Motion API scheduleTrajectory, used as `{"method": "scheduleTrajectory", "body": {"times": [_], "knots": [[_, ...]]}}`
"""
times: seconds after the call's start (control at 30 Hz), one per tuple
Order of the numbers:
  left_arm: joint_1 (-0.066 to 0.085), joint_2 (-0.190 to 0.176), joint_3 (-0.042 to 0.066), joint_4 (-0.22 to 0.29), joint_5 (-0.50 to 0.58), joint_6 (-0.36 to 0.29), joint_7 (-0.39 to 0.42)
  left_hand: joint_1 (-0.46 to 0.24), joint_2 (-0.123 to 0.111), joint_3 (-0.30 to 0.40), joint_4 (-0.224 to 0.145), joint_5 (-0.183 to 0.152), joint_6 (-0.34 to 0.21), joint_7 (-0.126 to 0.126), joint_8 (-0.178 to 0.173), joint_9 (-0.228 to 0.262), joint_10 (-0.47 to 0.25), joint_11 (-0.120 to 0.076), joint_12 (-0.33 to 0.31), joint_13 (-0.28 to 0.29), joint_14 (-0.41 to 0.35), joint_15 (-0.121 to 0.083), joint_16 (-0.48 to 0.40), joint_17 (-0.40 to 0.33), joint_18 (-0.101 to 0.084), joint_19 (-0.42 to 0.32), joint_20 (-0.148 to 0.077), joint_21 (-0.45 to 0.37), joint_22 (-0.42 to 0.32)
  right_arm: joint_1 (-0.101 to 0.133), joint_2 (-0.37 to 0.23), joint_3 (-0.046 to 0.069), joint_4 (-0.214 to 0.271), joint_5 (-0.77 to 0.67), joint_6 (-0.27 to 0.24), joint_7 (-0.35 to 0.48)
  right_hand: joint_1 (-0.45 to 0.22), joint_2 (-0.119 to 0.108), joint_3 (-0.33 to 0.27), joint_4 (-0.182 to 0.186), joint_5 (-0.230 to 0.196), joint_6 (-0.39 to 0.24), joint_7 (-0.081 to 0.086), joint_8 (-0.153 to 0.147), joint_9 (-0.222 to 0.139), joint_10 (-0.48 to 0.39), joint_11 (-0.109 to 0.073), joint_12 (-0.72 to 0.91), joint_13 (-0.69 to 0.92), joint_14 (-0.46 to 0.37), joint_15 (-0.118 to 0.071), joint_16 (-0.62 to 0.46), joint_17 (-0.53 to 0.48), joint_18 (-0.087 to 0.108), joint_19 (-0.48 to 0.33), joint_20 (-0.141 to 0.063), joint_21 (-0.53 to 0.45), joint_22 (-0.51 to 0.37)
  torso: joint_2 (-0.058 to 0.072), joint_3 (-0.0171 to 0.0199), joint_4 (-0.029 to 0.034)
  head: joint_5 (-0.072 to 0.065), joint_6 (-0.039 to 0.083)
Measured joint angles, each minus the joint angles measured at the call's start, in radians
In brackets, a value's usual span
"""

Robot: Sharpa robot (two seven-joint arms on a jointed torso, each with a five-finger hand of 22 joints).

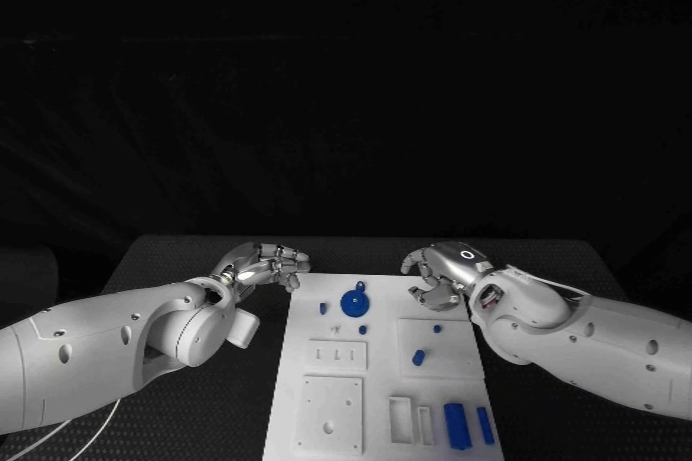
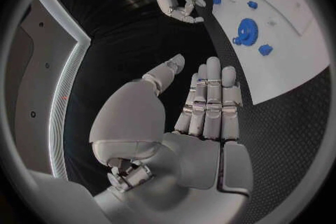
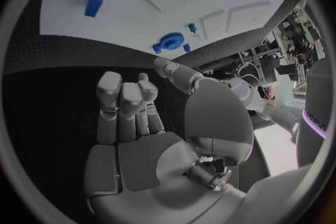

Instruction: Assemble the parts on the task board

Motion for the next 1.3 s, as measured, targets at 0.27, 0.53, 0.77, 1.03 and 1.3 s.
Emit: {"method": "scheduleTrajectory", "body": {"times": [0.27, 0.53, 0.77, 1.03, 1.3], "knots": [[0.0, 0.008, 0.0, -0.014, 0.0, 0.001, 0.001, 0.0, 0.0, 0.0, 0.0, 0.0, 0.0, 0.0, 0.0, 0.0, 0.003, 0.003, 0.0, 0.001, 0.0, 0.0, 0.0, 0.001, 0.0, 0.0, 0.0, 0.0, 0.0, 0.005, -0.079, 0.001, -0.015, 0.158, 0.007, 0.096, -0.005, -0.005, -0.121, -0.005, -0.051, -0.001, 0.002, 0.0, -0.001, -0.006, 0.002, 0.0, 0.0, -0.003, 0.003, -0.004, 0.004, 0.0, -0.012, -0.004, 0.0, 0.0, -0.007, 0.0049, -0.0151, -0.001, 0.004], [0.0, 0.012, -0.001, -0.023, 0.0, 0.001, 0.001, 0.0, 0.0, 0.0, 0.0, 0.0, 0.0, 0.0, 0.0, 0.001, 0.003, 0.003, 0.0, 0.002, 0.0, 0.0, 0.0, 0.001, 0.0, 0.0, 0.0, 0.0, 0.0, -0.001, -0.096, 0.0, -0.063, 0.221, 0.027, 0.169, -0.011, -0.011, -0.195, -0.019, -0.051, -0.004, 0.005, 0.0, 0.001, -0.019, 0.0, 0.005, 0.001, -0.007, 0.0, -0.005, 0.008, -0.002, -0.022, -0.007, -0.004, 0.0, -0.012, 0.0105, -0.0269, -0.002, 0.004], [-0.001, 0.017, -0.002, -0.023, 0.0, 0.003, 0.001, 0.0, 0.0, 0.0, 0.0, 0.0, 0.0, 0.0, 0.0, 0.001, 0.003, 0.003, 0.0, 0.002, 0.0, 0.0, 0.0, 0.001, 0.0, 0.0, 0.0, 0.0, 0.0, -0.035, -0.059, -0.005, -0.136, 0.238, 0.038, 0.2, -0.003, -0.003, -0.204, -0.024, -0.051, -0.007, 0.008, 0.0, 0.001, -0.022, 0.0, 0.005, 0.001, -0.011, 0.004, -0.005, 0.009, -0.003, -0.022, -0.007, -0.004, 0.0, -0.015, 0.0142, -0.0325, -0.006, 0.003], [-0.001, 0.017, -0.002, -0.02, 0.0, 0.004, 0.001, 0.0, 0.0, 0.0, 0.0, 0.0, 0.0, 0.0, 0.0, 0.001, 0.003, 0.003, 0.0, 0.002, 0.0, 0.0, 0.0, 0.002, 0.0, 0.0, 0.0, 0.0, 0.0, -0.061, -0.021, -0.007, -0.196, 0.244, 0.045, 0.223, 0.007, -0.004, -0.21, -0.024, -0.051, -0.008, 0.008, 0.0, 0.002, -0.023, 0.002, 0.005, 0.001, -0.012, 0.004, -0.005, 0.01, -0.004, -0.027, -0.008, -0.004, 0.0, -0.014, 0.0137, -0.0308, -0.008, -0.002], [-0.001, 0.016, -0.002, -0.019, 0.0, 0.005, 0.001, 0.0, 0.0, 0.0, 0.0, 0.0, 0.0, 0.0, 0.0, 0.001, 0.003, 0.003, 0.0, 0.003, 0.0, 0.0, 0.0, 0.002, 0.0, 0.0, 0.0, 0.0, 0.0, -0.077, 0.012, -0.008, -0.243, 0.247, 0.048, 0.239, 0.012, 0.001, -0.21, -0.024, -0.051, -0.011, 0.011, 0.0, 0.002, -0.023, 0.002, 0.005, 0.001, -0.012, 0.004, -0.005, 0.011, -0.008, -0.029, -0.007, -0.008, 0.0, -0.013, 0.013, -0.0303, -0.003, -0.008]]}}
